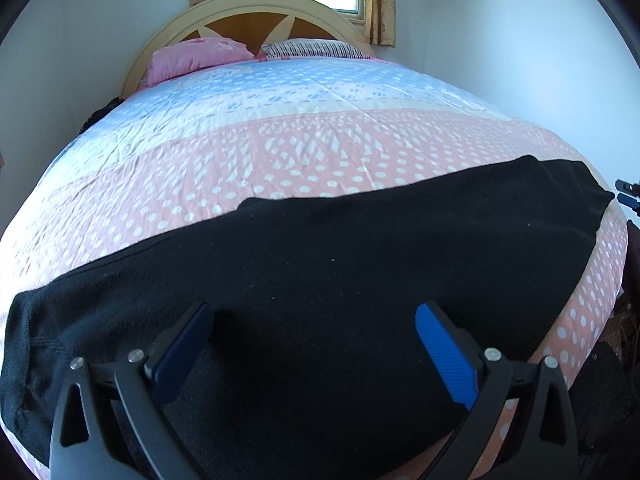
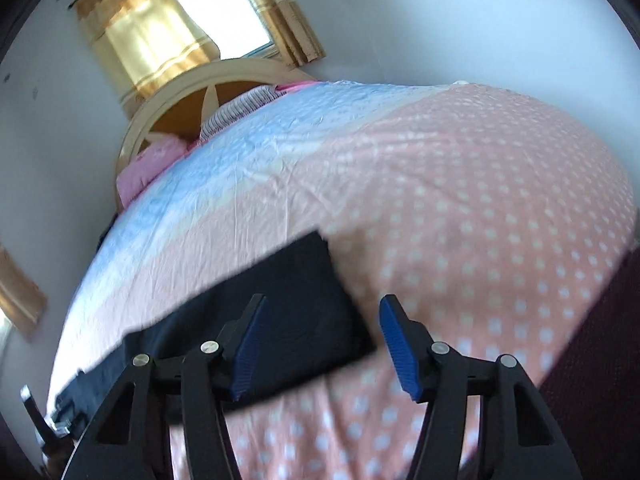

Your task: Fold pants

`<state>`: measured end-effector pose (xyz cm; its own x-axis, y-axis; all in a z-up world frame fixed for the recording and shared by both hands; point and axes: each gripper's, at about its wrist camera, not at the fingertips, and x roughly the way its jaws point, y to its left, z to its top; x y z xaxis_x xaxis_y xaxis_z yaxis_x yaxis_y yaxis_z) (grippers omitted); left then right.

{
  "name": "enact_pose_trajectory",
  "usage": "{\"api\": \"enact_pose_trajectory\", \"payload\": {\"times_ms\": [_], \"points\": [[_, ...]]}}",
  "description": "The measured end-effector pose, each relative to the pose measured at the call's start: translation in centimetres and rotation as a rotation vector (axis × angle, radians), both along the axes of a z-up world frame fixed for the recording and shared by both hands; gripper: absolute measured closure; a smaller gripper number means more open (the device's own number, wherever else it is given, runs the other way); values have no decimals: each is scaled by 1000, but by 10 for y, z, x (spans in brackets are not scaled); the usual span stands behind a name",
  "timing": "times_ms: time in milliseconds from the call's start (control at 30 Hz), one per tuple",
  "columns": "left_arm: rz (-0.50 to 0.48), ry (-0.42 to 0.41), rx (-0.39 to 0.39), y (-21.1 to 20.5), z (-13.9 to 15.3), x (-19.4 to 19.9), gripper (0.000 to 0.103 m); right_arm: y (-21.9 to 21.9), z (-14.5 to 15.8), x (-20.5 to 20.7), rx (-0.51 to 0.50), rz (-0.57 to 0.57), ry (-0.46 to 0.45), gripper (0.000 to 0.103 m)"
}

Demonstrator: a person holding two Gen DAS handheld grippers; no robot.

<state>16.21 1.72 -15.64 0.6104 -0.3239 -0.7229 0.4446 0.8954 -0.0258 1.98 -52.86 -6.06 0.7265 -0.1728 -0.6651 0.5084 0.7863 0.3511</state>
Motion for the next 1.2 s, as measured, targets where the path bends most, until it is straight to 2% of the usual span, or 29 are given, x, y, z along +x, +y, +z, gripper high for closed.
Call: {"api": "enact_pose_trajectory", "payload": {"times_ms": [100,233,267,300,333,500,633,667,700,733,767,867,967,1000,1067,1200], "points": [[-1,3,7,-1,-1,1,0,-17,-1,17,15,44,12,44],[-2,12,-1,0,-3,4,0,-33,-18,67,70,115,64,46],[-2,11,-2,0,-3,4,0,-36,-25,78,87,132,88,58],[-2,10,-1,-1,-3,4,0,-36,-28,80,95,146,100,86],[-2,8,-1,-1,-4,4,0,-32,-30,86,73,153,117,100],[-1,5,-2,0,-4,3,0,-32,-19,81,-10,74,59,99],[-2,-1,-3,-1,-5,3,0,-39,-40,85,37,95,87,97],[-2,-3,-1,-1,-6,3,0,-38,-39,82,34,93,87,85],[-1,-3,0,-1,-6,2,0,-38,-38,77,42,91,86,65],[-1,-4,-1,-1,-6,2,0,-39,-35,68,64,85,75,58],[-1,-3,-2,-1,-6,2,0,-39,-32,58,70,73,62,56],[0,-6,-5,-1,-6,2,0,-34,-23,27,51,42,60,56],[0,-8,-8,-1,-6,1,0,-22,-22,4,66,61,68,57],[0,-8,-9,-1,-6,1,0,-17,-24,1,59,67,84,71],[0,-10,-9,-1,-6,1,0,-8,-31,0,34,80,132,91],[0,-8,-10,0,-6,1,0,-1,-34,-6,43,77,120,94]]}}
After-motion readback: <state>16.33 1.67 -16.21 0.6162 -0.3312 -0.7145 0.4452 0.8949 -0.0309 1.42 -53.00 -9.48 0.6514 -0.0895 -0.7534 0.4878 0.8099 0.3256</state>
